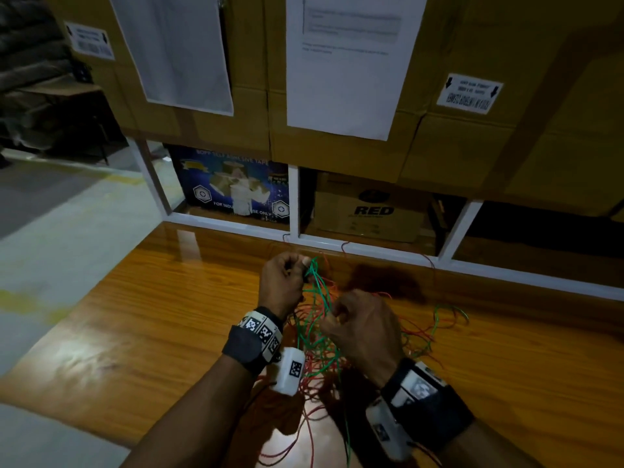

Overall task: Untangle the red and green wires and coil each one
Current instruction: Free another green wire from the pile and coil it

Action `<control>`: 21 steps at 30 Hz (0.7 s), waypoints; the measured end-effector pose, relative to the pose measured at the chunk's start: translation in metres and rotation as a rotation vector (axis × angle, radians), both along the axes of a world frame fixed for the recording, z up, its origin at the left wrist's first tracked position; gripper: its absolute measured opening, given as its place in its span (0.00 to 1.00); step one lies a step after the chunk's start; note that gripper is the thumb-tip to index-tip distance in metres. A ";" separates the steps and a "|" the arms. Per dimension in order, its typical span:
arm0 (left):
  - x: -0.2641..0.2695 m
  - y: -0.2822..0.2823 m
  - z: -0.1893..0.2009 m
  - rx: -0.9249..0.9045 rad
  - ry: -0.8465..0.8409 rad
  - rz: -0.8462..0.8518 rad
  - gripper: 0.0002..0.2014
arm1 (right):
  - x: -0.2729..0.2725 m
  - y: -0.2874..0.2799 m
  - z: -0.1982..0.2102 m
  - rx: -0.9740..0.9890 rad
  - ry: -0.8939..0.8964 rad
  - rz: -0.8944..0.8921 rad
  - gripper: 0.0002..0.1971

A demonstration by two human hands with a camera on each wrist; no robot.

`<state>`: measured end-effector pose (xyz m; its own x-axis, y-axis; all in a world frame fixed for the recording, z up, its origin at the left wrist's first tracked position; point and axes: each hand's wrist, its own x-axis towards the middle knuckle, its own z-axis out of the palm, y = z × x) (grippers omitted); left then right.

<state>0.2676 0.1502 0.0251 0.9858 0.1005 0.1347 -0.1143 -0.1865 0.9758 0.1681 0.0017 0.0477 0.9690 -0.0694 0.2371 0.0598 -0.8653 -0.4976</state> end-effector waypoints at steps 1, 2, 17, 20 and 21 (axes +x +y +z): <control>-0.002 0.000 -0.002 0.003 -0.010 -0.006 0.08 | 0.001 -0.005 -0.003 0.017 0.044 0.003 0.09; -0.003 0.000 -0.004 0.008 -0.026 -0.013 0.08 | 0.004 -0.009 -0.004 0.040 0.089 0.020 0.09; 0.000 0.003 0.003 -0.141 0.040 0.014 0.06 | 0.015 -0.005 0.005 0.057 0.034 0.242 0.09; 0.013 0.019 0.018 -0.195 0.047 0.057 0.08 | -0.021 -0.005 -0.021 -0.065 0.127 0.362 0.10; 0.014 0.023 0.023 -0.186 0.035 0.041 0.07 | -0.022 -0.008 -0.028 -0.040 0.131 0.342 0.10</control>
<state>0.2819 0.1727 0.0482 0.9841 0.1608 0.0755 -0.0755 -0.0063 0.9971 0.1460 -0.0060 0.0201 0.9569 0.2706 0.1055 0.2870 -0.8252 -0.4865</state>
